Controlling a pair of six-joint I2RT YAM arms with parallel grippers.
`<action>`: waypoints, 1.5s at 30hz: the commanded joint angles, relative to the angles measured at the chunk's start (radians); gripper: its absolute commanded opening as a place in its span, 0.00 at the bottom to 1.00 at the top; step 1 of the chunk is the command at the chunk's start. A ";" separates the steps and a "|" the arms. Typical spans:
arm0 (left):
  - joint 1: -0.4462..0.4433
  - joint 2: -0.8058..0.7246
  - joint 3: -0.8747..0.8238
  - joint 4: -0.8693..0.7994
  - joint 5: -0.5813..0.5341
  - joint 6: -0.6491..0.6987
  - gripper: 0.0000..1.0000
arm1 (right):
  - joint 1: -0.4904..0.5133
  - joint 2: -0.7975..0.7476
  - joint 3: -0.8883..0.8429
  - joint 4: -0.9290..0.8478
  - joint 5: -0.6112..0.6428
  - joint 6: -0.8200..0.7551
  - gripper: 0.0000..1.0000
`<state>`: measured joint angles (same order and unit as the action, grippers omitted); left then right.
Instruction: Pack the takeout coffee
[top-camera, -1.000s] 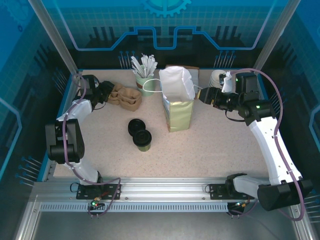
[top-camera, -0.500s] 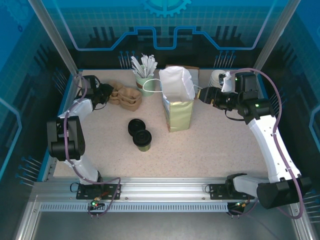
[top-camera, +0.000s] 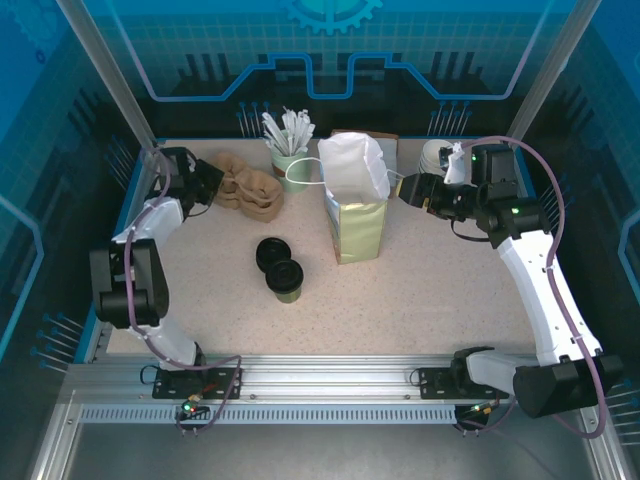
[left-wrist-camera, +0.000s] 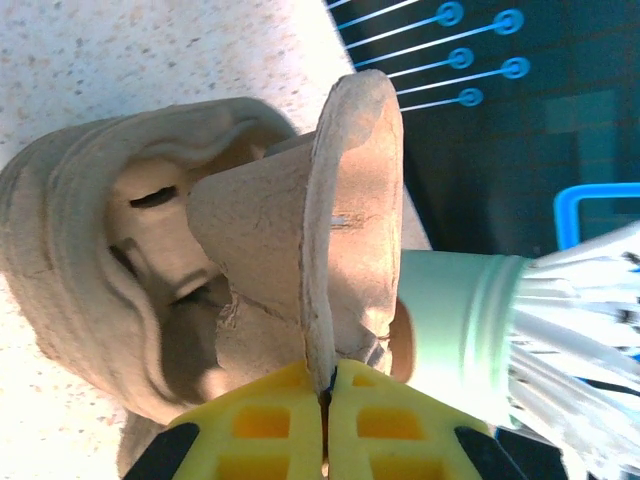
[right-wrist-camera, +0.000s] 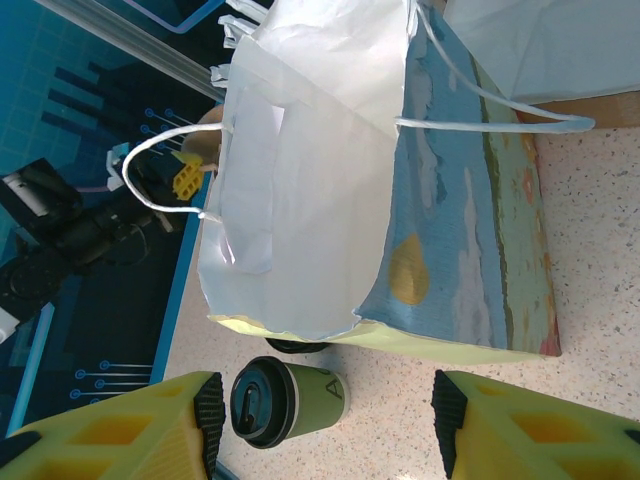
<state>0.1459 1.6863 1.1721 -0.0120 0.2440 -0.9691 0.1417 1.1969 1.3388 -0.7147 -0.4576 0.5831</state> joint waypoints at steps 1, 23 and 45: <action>0.007 -0.111 0.047 -0.012 0.004 0.001 0.05 | -0.016 -0.025 0.005 -0.011 -0.027 -0.011 0.59; -0.128 -0.489 0.274 -0.258 0.401 0.290 0.00 | 0.067 -0.114 0.069 0.212 -0.236 -0.080 0.59; -0.391 -0.477 0.263 -0.021 0.647 0.259 0.00 | 0.279 -0.142 0.045 0.252 -0.247 -0.203 0.57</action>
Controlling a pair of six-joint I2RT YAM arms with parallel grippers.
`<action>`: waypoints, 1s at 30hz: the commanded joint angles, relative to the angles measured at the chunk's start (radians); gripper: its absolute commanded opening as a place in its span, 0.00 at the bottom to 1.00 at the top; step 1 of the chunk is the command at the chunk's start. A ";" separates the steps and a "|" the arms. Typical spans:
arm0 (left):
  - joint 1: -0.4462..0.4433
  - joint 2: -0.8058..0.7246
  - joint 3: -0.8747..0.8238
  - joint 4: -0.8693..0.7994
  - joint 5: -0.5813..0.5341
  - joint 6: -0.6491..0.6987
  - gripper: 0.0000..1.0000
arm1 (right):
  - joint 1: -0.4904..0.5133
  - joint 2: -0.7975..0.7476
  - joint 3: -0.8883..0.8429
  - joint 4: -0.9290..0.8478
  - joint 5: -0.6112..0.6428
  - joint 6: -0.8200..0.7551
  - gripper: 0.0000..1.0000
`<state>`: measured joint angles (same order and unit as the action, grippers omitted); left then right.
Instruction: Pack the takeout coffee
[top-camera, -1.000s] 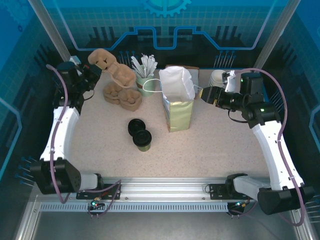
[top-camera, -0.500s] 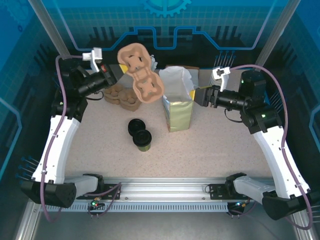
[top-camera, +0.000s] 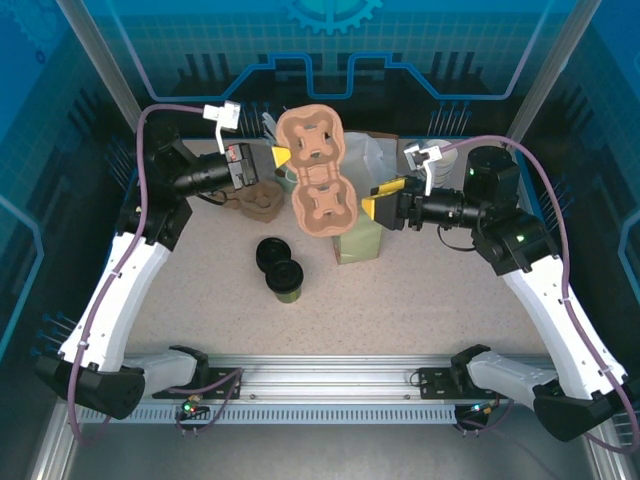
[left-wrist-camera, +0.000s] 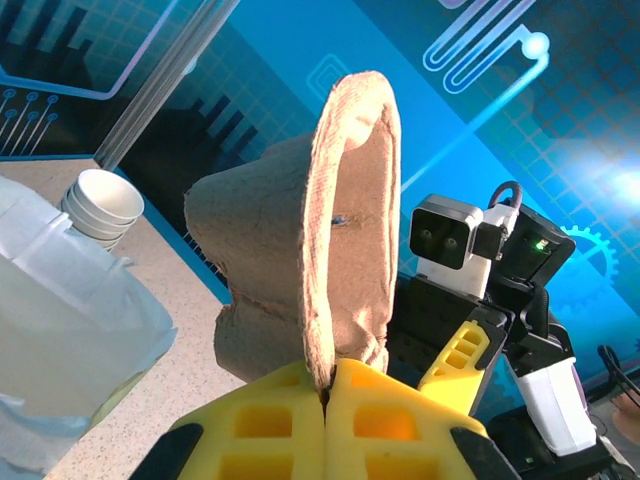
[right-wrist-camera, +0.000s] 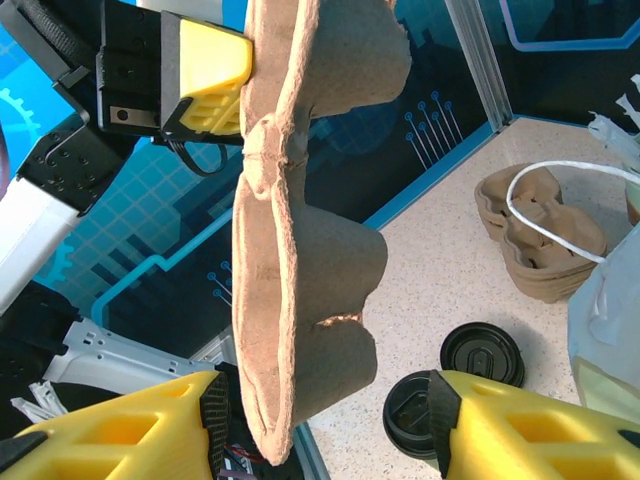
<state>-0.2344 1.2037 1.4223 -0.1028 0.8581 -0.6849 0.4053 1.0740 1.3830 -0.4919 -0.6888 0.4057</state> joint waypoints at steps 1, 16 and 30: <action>-0.013 0.007 0.009 0.083 0.033 -0.031 0.00 | 0.017 -0.019 0.000 0.030 -0.011 -0.025 0.57; -0.036 0.039 0.013 0.123 0.028 -0.054 0.00 | 0.047 0.041 0.034 0.056 -0.057 -0.030 0.35; -0.045 0.050 0.021 0.118 0.027 -0.027 0.30 | 0.054 0.046 0.059 0.009 0.009 -0.040 0.00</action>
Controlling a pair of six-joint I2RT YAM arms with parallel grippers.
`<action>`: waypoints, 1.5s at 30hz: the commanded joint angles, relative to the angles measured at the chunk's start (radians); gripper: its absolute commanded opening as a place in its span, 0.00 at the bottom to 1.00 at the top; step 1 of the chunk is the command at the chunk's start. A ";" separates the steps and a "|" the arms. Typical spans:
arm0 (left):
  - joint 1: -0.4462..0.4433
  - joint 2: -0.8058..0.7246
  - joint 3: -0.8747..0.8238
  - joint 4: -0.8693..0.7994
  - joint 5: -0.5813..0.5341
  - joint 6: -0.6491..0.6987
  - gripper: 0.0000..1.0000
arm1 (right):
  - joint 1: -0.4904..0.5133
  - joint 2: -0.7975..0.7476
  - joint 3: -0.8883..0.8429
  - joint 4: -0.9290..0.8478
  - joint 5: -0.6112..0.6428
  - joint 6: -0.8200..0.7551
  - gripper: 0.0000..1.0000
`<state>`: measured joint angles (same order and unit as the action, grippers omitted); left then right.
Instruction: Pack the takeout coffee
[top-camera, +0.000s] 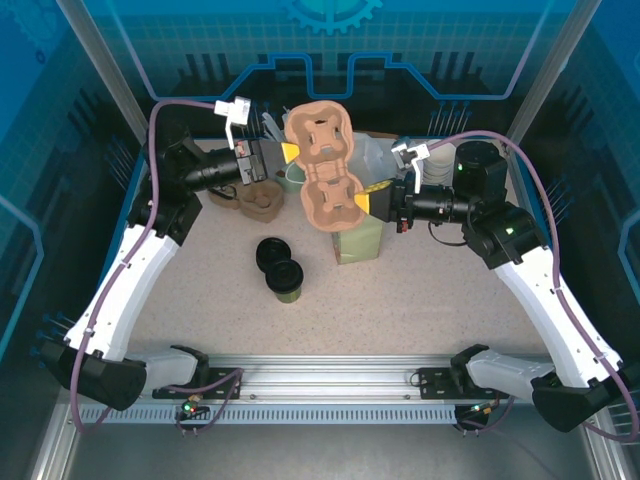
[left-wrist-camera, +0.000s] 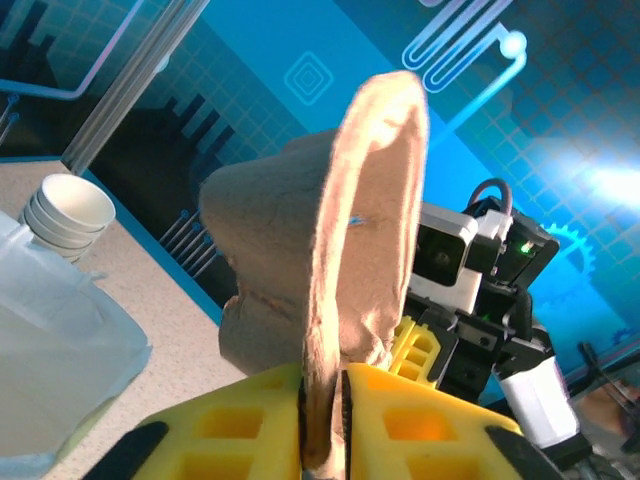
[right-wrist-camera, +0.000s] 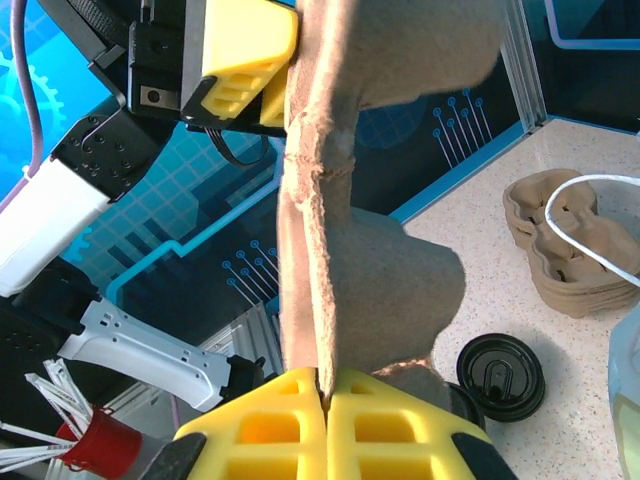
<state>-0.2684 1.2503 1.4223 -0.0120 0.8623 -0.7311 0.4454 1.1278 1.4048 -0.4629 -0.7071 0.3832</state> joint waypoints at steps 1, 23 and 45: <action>-0.011 0.003 0.020 0.020 0.022 0.028 0.37 | 0.014 -0.009 0.040 -0.032 0.040 -0.021 0.00; -0.277 -0.011 0.173 -0.538 -0.455 0.861 0.64 | 0.024 0.078 0.178 -0.412 0.308 0.069 0.00; -0.371 0.128 0.234 -0.692 -0.614 1.337 0.67 | 0.130 0.175 0.273 -0.517 0.283 0.041 0.00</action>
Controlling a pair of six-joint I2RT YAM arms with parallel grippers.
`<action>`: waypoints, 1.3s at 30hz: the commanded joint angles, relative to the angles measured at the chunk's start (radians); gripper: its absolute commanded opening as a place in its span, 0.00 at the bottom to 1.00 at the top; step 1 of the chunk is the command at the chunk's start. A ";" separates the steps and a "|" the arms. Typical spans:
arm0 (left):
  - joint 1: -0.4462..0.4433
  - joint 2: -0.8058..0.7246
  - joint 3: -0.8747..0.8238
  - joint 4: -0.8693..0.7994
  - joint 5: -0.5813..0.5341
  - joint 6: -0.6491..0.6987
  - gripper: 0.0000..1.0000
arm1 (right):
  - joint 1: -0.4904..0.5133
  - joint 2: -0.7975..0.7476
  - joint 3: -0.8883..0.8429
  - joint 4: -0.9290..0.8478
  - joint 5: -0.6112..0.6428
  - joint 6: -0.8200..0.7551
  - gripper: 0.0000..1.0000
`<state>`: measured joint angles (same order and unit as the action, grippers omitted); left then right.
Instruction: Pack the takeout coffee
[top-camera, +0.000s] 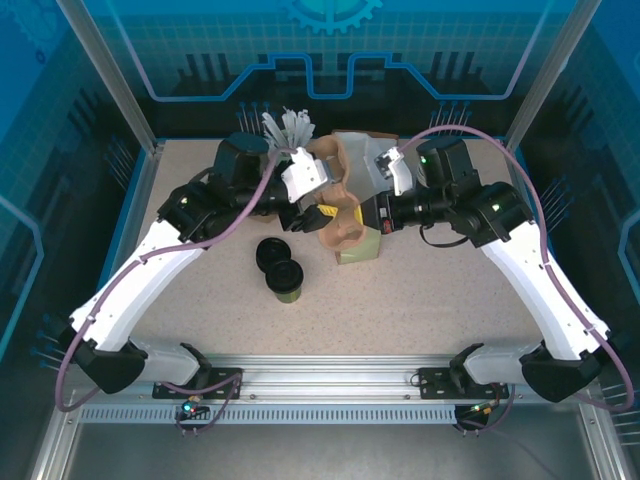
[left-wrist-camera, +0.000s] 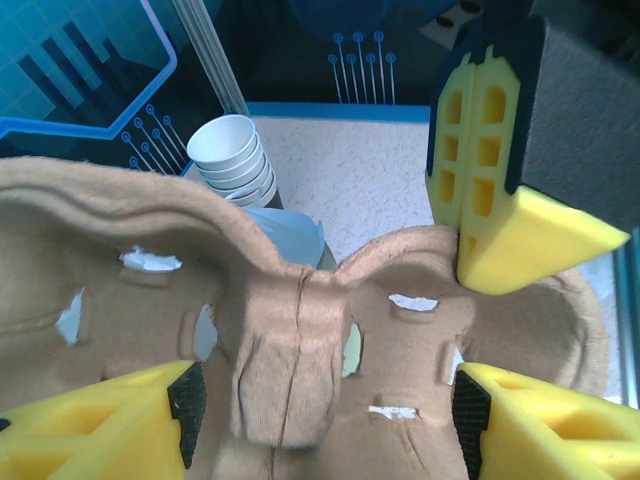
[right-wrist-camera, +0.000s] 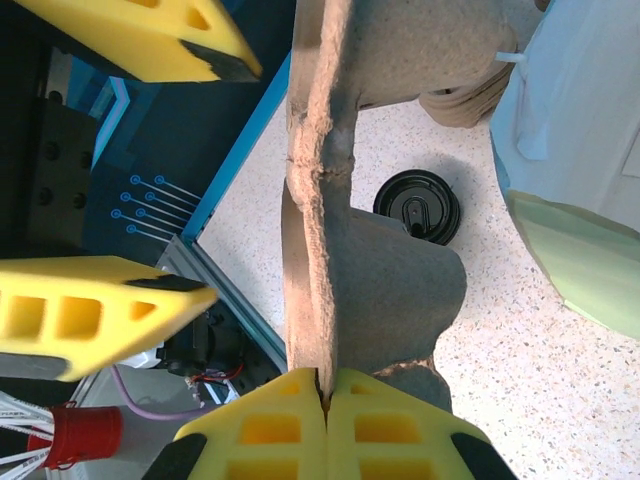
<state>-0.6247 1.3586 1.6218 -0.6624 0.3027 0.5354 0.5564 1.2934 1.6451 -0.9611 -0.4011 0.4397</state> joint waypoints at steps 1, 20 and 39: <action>-0.015 0.025 0.034 -0.040 -0.059 0.072 0.67 | 0.019 0.012 0.035 -0.020 -0.025 -0.016 0.00; -0.033 0.077 0.038 -0.031 -0.138 0.108 0.49 | 0.025 0.016 0.037 -0.027 -0.031 -0.027 0.00; -0.034 0.070 0.029 -0.009 -0.143 0.096 0.34 | 0.000 -0.027 0.036 -0.051 0.058 -0.083 0.27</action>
<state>-0.6567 1.4395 1.6283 -0.6838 0.1684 0.6308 0.5632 1.2999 1.6459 -0.9821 -0.3702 0.3901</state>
